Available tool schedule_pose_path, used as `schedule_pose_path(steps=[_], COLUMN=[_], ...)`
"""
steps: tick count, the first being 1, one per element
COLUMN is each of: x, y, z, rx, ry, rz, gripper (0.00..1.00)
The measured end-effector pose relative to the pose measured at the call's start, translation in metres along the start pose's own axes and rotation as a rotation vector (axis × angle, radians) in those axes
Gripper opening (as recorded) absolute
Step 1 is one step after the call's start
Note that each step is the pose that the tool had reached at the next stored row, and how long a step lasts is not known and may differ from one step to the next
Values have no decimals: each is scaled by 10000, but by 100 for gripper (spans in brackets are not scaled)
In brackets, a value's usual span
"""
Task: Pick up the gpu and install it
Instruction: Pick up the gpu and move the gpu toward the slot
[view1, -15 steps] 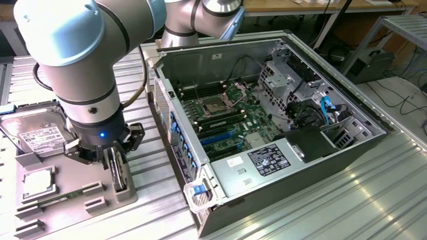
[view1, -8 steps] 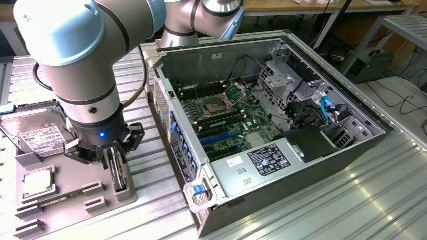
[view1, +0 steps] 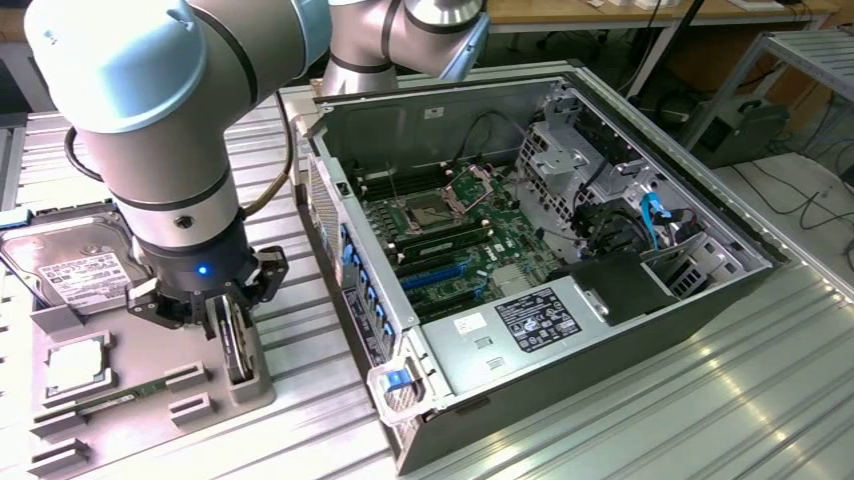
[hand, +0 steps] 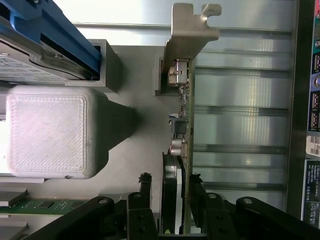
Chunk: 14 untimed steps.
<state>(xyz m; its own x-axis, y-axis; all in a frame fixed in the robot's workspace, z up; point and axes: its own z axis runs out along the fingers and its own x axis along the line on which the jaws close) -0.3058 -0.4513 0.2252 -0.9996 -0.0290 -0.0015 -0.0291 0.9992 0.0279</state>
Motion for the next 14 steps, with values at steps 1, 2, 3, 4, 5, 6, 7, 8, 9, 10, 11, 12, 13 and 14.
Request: schedule_pose_path(steps=[1,2,3,4,5,6,7,8,9,10,11,12,13,14], x=[0,0,0,0,0,0,-1,-1,-1,-1,-1,-1,-1,-1], y=[0,0,0,0,0,-1,0,0,0,0,0,0,0,0], z=[0,0,0,0,2,2,3,4,4,4,4,4,4,4], rx=[1,1,1,2,3,4,2,2,2,2,2,2,1,1], ry=[-1,-1,0,1,-1,-3,-5,-6,-6,-6,-6,-6,-6,-7], rz=[1,2,6,42,160,244,245,245,245,245,245,245,245,245], gripper=[42,42,42,42,42,42,42,42,42,42,42,42,42,42])
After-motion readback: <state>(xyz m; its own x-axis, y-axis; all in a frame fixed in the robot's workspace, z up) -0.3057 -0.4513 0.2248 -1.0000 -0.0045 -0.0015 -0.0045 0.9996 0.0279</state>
